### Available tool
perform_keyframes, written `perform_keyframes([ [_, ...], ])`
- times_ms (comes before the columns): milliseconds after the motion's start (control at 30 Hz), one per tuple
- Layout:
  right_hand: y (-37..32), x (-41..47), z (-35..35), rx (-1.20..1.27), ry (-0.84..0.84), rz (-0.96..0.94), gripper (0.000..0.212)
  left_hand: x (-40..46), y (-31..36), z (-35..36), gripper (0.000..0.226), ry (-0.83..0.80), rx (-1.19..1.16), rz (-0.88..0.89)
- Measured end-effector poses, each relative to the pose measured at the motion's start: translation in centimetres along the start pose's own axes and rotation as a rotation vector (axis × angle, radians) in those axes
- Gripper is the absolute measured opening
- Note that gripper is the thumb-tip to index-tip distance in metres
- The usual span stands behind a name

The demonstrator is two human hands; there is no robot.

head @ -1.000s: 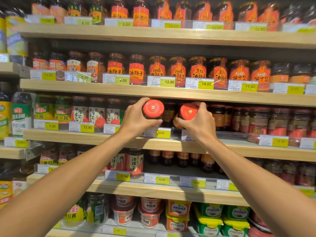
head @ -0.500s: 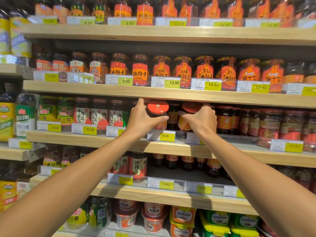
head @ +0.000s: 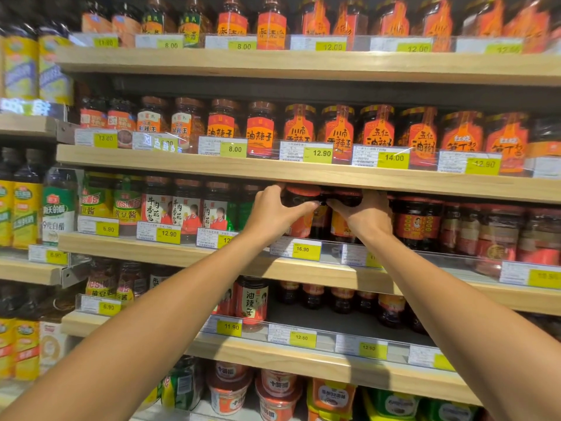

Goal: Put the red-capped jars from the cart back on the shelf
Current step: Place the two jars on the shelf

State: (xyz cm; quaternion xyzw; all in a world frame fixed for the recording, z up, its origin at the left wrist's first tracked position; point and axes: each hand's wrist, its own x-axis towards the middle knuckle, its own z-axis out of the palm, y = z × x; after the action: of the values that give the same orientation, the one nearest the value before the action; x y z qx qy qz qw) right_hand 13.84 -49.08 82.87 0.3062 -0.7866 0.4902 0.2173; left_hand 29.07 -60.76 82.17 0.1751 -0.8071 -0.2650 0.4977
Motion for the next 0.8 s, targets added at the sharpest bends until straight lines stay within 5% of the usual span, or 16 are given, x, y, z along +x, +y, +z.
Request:
perform_keyframes([
  [300, 0.9, 0.2, -0.3, -0.006, -0.052, -0.113, 0.072, 1.2, 0.3, 0.7, 0.059, -0.119, 0.046, -0.117],
  [500, 0.5, -0.1, -0.6, -0.111, -0.103, -0.064, 0.071, 0.4, 0.9, 0.8, 0.038, -0.226, 0.134, -0.083],
  [667, 1.0, -1.4, -1.4, -0.269, -0.157, -0.069, 0.08, -1.1, 0.2, 0.0, 0.055, -0.301, 0.33, -0.083],
  [800, 1.0, -2.5, -2.8, -0.209, -0.176, -0.032, 0.053, -2.7, 0.0, -1.1, 0.07, -0.192, 0.462, -0.016],
])
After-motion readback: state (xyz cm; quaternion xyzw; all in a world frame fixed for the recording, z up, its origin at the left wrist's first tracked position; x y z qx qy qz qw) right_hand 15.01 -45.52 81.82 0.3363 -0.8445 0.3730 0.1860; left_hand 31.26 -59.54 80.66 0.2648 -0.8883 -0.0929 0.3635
